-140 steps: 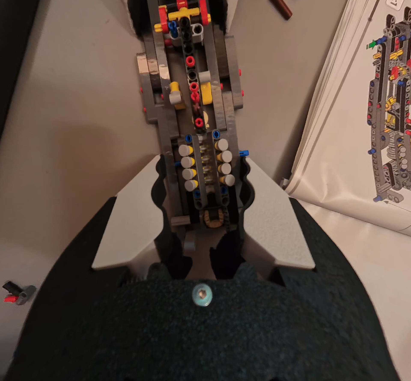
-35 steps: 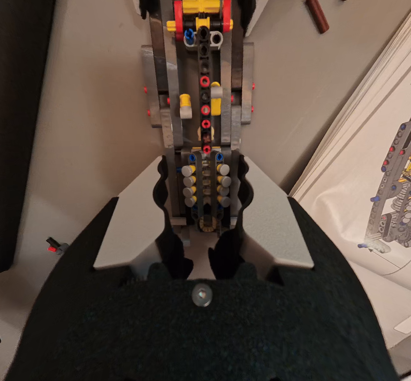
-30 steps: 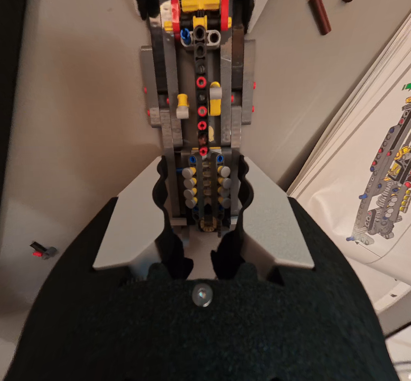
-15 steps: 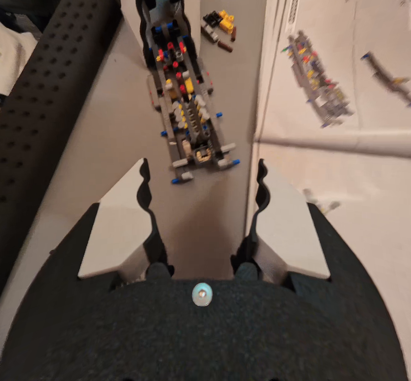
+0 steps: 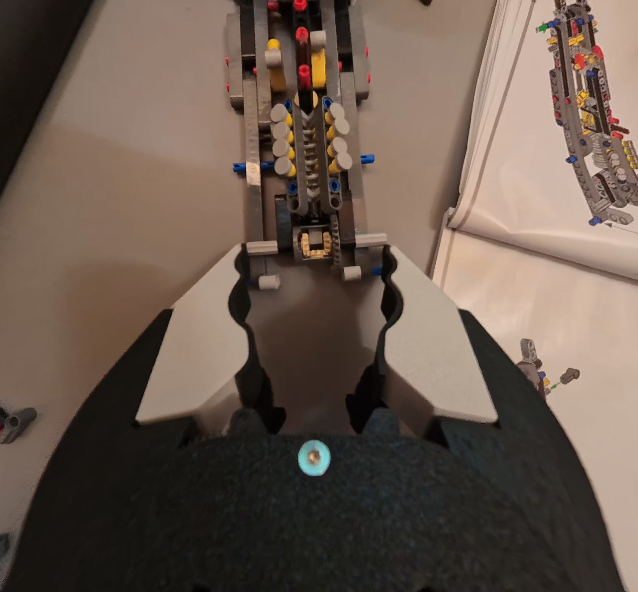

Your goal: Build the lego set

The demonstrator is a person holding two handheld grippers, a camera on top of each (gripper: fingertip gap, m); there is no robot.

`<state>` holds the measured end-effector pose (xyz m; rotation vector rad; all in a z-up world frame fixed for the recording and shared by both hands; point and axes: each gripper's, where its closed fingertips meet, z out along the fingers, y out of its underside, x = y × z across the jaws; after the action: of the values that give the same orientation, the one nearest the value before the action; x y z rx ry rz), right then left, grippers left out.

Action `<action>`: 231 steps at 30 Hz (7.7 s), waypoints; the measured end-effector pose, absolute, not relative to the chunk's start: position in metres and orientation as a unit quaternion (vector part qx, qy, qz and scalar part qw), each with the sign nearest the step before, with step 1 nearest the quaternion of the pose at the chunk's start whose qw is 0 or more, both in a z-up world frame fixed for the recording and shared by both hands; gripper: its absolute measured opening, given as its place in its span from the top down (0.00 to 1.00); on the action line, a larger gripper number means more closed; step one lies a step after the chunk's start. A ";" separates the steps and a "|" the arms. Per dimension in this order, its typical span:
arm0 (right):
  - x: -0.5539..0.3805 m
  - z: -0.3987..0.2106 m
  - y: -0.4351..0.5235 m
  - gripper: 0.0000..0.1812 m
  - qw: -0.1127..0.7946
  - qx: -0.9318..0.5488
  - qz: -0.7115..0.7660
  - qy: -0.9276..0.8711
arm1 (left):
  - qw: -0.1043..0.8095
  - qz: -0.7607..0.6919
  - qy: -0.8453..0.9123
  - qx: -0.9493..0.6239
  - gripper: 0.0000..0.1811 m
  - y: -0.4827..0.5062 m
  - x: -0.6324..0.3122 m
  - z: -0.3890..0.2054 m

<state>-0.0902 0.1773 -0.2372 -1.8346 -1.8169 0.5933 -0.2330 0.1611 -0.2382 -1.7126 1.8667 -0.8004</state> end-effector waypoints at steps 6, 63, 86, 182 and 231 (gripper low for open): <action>-0.090 -0.238 0.177 0.63 0.266 -0.662 0.265 -0.649 | 0.232 -0.283 0.683 -0.633 0.64 0.162 -0.233 -0.238; -0.136 -0.228 0.143 0.89 0.440 -0.733 0.028 -0.518 | 0.236 -0.313 0.666 -0.634 0.64 0.146 -0.226 -0.237; -0.142 -0.239 0.159 0.64 0.056 -0.672 0.034 -0.738 | 0.239 -0.318 0.663 -0.634 0.64 0.144 -0.223 -0.237; -0.136 -0.176 0.163 0.50 0.350 -0.751 0.551 0.098 | -0.030 -0.600 0.350 -0.719 0.64 0.150 -0.215 -0.196; -0.193 -0.115 0.198 0.56 0.497 -0.789 0.196 -0.303 | 0.282 -0.628 0.400 -0.605 0.65 0.190 -0.204 -0.075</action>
<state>-0.1932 0.1977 -0.1147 -1.9114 -0.7349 0.4752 -0.2043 0.1899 -0.0752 -1.6206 1.0711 -1.6824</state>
